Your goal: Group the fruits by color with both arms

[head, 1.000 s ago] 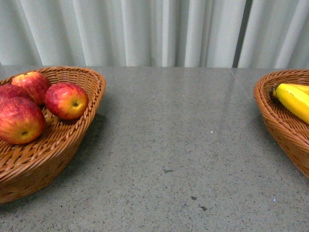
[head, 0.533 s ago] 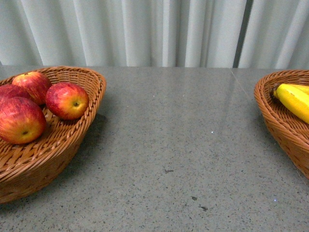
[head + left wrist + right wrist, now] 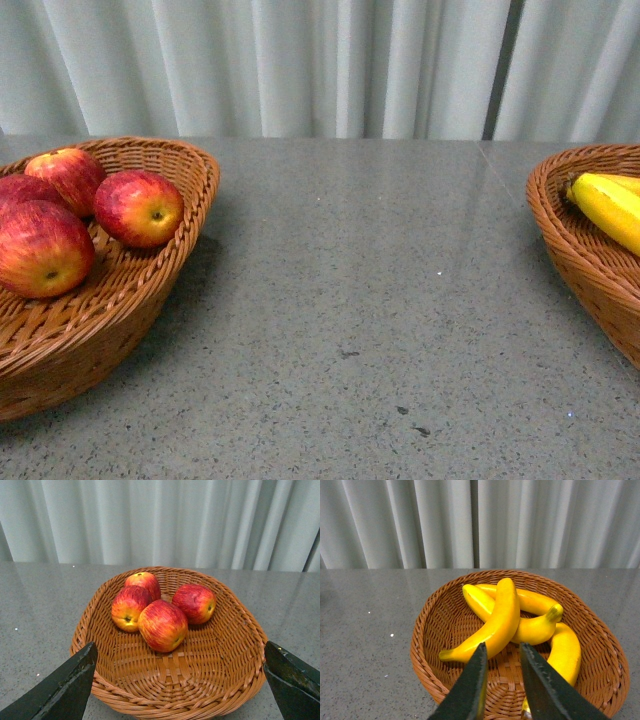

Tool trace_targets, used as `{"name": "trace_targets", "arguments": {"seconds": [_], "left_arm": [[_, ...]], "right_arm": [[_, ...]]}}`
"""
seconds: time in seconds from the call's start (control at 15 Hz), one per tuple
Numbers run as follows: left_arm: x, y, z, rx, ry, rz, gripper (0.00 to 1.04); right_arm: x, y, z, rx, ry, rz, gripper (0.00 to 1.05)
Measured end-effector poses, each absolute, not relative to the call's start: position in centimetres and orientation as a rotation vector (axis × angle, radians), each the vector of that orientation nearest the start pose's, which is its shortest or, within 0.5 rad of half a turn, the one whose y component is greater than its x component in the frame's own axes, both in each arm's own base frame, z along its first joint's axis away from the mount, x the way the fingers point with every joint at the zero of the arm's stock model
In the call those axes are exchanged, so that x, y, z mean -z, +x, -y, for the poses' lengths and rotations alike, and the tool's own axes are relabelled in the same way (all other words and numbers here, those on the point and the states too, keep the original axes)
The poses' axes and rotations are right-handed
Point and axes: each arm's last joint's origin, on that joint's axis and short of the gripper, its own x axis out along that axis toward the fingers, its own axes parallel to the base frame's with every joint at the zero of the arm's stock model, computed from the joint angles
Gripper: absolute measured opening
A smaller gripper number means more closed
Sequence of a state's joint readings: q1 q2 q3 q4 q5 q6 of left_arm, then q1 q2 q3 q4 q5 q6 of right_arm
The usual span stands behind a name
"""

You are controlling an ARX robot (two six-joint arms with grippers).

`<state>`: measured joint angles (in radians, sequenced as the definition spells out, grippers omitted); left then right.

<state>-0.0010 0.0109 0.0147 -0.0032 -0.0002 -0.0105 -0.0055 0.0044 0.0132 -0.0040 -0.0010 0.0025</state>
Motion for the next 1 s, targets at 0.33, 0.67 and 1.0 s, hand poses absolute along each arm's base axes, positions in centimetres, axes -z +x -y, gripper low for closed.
{"name": "trace_targets", "arguments": {"seconds": [0.33, 0.67, 1.0], "left_arm": [[-16.74, 9.75, 0.01, 0.001, -0.01, 0.001, 0.98], [-16.74, 9.75, 0.01, 0.001, -0.01, 0.001, 0.98], [-16.74, 9.75, 0.01, 0.001, -0.01, 0.001, 0.98]], "right_arm": [[-16.73, 9.72, 0.05, 0.005, 0.002, 0.005, 0.74], [-16.73, 9.72, 0.05, 0.005, 0.002, 0.005, 0.96], [-16.73, 9.72, 0.05, 0.005, 0.003, 0.005, 0.98]]}}
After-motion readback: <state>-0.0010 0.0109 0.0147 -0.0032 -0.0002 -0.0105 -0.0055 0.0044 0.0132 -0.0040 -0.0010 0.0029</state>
